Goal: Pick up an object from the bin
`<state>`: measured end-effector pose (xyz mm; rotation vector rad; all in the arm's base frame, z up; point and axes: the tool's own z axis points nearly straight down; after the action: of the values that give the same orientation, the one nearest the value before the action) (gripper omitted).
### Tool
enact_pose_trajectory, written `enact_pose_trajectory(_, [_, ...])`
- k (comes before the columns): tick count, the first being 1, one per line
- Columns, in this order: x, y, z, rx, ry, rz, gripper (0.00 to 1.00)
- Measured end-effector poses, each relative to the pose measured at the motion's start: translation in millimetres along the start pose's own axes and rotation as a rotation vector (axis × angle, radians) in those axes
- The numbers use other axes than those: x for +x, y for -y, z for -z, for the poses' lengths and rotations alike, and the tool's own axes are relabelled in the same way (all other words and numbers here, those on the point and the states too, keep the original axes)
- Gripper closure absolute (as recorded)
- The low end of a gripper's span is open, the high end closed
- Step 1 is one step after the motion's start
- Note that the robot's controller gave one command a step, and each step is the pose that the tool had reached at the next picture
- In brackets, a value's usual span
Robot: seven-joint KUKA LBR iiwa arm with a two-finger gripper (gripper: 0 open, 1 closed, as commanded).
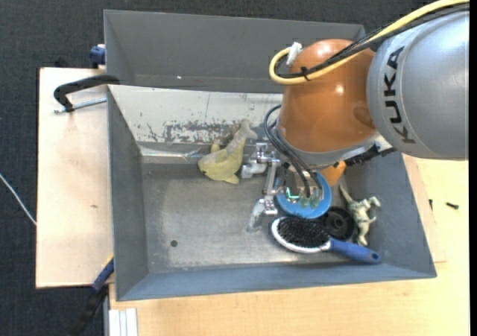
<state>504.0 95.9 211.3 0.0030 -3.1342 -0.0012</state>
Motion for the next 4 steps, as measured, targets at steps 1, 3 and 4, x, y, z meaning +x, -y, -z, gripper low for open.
enact_pose_trajectory(1, [-12.2, 10.6, 59.4, 0.0, 0.019, 0.102, 0.0])
enact_pose_trajectory(3, [-73.4, 82.3, -133.4, -0.001, 0.008, 0.017, 0.0])
enact_pose_trajectory(4, [-94.3, 122.7, -136.5, -0.006, 0.015, 0.248, 0.0])
